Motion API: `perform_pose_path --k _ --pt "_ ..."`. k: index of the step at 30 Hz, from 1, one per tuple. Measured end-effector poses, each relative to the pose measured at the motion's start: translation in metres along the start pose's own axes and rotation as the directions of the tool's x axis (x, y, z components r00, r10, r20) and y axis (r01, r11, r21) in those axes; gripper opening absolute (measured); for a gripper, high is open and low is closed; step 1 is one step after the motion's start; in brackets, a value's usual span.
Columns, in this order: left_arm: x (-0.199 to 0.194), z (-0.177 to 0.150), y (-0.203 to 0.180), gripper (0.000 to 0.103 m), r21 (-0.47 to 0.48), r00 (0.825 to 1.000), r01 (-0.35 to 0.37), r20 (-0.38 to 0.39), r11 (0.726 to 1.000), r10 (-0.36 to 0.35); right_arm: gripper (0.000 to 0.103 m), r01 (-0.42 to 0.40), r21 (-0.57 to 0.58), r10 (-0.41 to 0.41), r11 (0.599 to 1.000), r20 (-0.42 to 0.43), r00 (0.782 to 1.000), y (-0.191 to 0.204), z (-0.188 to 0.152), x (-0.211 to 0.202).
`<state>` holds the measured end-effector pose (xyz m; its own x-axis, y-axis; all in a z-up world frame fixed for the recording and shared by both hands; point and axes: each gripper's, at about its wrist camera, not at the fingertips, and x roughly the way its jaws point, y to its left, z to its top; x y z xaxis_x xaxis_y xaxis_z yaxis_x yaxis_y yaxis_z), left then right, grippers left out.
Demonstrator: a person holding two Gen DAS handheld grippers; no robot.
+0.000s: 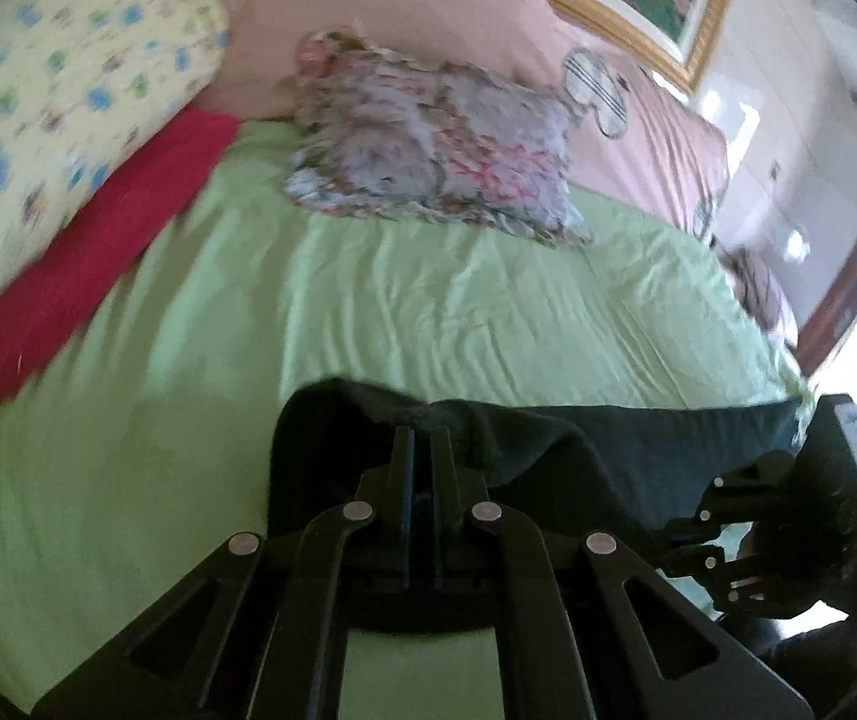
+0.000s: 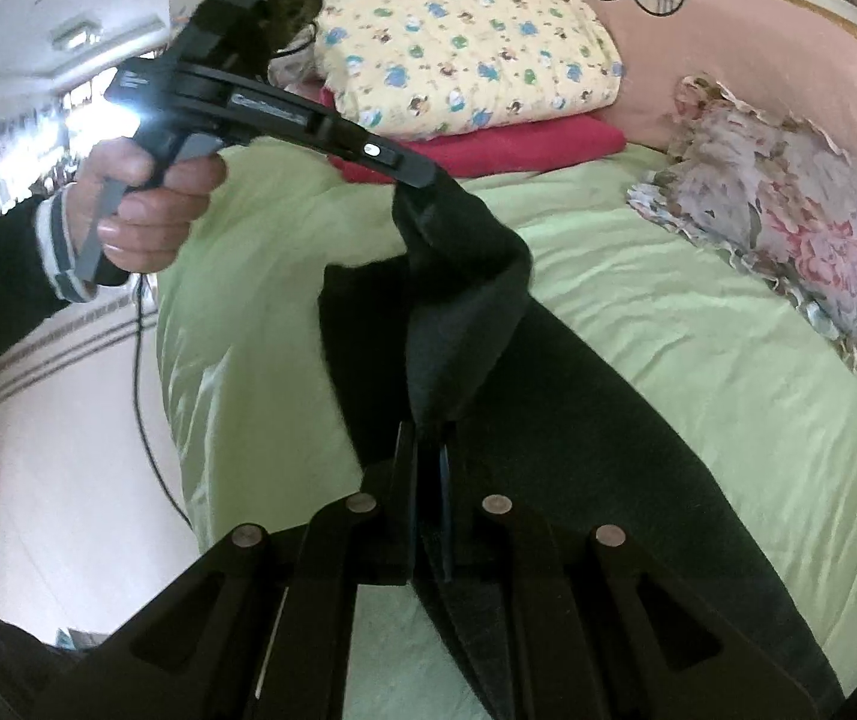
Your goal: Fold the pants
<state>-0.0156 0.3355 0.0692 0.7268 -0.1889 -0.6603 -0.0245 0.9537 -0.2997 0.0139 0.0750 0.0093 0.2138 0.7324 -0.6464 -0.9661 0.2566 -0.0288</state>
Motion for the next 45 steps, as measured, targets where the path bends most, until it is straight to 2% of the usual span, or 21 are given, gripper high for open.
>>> perform_pose_path --k 6,12,16,17,18,19,20,21,23,26,29,31,33,36,40,43,45 --pt "0.001 -0.035 0.031 0.002 -0.131 1.0 0.018 0.019 0.991 -0.015 0.007 -0.002 -0.021 0.001 1.0 -0.041 0.999 0.004 -0.008 0.01" --pt "0.004 -0.06 0.045 0.004 -0.216 1.0 -0.025 0.005 0.976 0.027 0.014 -0.052 0.014 0.053 0.999 -0.083 0.995 0.006 -0.01 0.015" --pt "-0.007 -0.066 0.046 0.003 -0.259 0.997 -0.072 0.018 0.963 0.079 0.016 -0.106 0.057 0.109 0.993 -0.063 0.992 0.004 -0.008 0.009" --pt "-0.011 -0.066 0.044 0.003 -0.272 0.996 -0.078 0.023 0.959 0.087 0.02 -0.116 0.077 0.12 0.99 -0.052 0.991 0.002 -0.007 0.007" --pt "-0.014 -0.066 0.042 0.008 -0.277 0.996 -0.078 0.027 0.958 0.089 0.023 -0.132 0.109 0.136 0.985 -0.034 0.99 -0.003 -0.006 0.003" --pt "-0.018 -0.066 0.04 0.013 -0.29 0.994 -0.092 0.028 0.953 0.105 0.031 -0.142 0.134 0.145 0.981 -0.017 0.989 -0.007 -0.004 0.0" --pt "-0.021 -0.066 0.036 0.025 -0.31 0.992 -0.107 0.029 0.945 0.122 0.035 -0.148 0.156 0.149 0.977 0.002 0.989 -0.011 -0.003 -0.003" --pt "-0.023 -0.066 0.034 0.043 -0.33 0.991 -0.111 0.034 0.938 0.129 0.039 -0.152 0.179 0.151 0.972 0.02 0.988 -0.016 -0.002 -0.007" --pt "-0.025 -0.068 0.03 0.07 -0.374 0.987 -0.135 0.028 0.918 0.156 0.04 -0.156 0.222 0.149 0.962 0.05 0.988 -0.027 0.001 -0.012" --pt "-0.027 -0.074 0.023 0.071 -0.445 0.99 -0.091 0.054 0.891 0.128 0.04 -0.141 0.31 0.121 0.94 0.084 0.989 -0.05 0.003 -0.019" --pt "-0.014 -0.078 0.017 0.072 -0.503 0.992 -0.099 0.018 0.858 0.125 0.04 -0.108 0.379 0.08 0.919 0.091 0.993 -0.072 0.002 -0.022" --pt "0.001 -0.082 0.015 0.072 -0.538 0.995 -0.091 -0.024 0.838 0.093 0.04 -0.071 0.42 0.037 0.905 0.089 0.995 -0.088 0.002 -0.024" --pt "0.013 -0.084 0.014 0.072 -0.549 0.996 -0.091 -0.046 0.831 0.079 0.04 -0.045 0.457 0.006 0.888 0.086 0.996 -0.103 0.002 -0.024" --pt "0.022 -0.081 0.014 0.072 -0.539 0.988 -0.153 -0.082 0.829 0.128 0.04 -0.009 0.511 -0.031 0.859 0.07 0.997 -0.128 0.005 -0.022" --pt "0.027 -0.078 0.025 0.07 -0.546 0.984 -0.176 -0.08 0.819 0.158 0.04 0.042 0.55 -0.048 0.834 -0.003 0.999 -0.157 0.003 -0.006" --pt "0.035 -0.079 0.033 0.057 -0.541 0.984 -0.18 -0.086 0.822 0.159 0.04 0.066 0.582 -0.022 0.81 -0.082 0.996 -0.177 -0.006 0.015" --pt "0.038 -0.079 0.033 0.05 -0.528 0.984 -0.179 -0.079 0.831 0.161 0.04 0.074 0.575 0.002 0.815 -0.131 0.991 -0.182 -0.012 0.029"
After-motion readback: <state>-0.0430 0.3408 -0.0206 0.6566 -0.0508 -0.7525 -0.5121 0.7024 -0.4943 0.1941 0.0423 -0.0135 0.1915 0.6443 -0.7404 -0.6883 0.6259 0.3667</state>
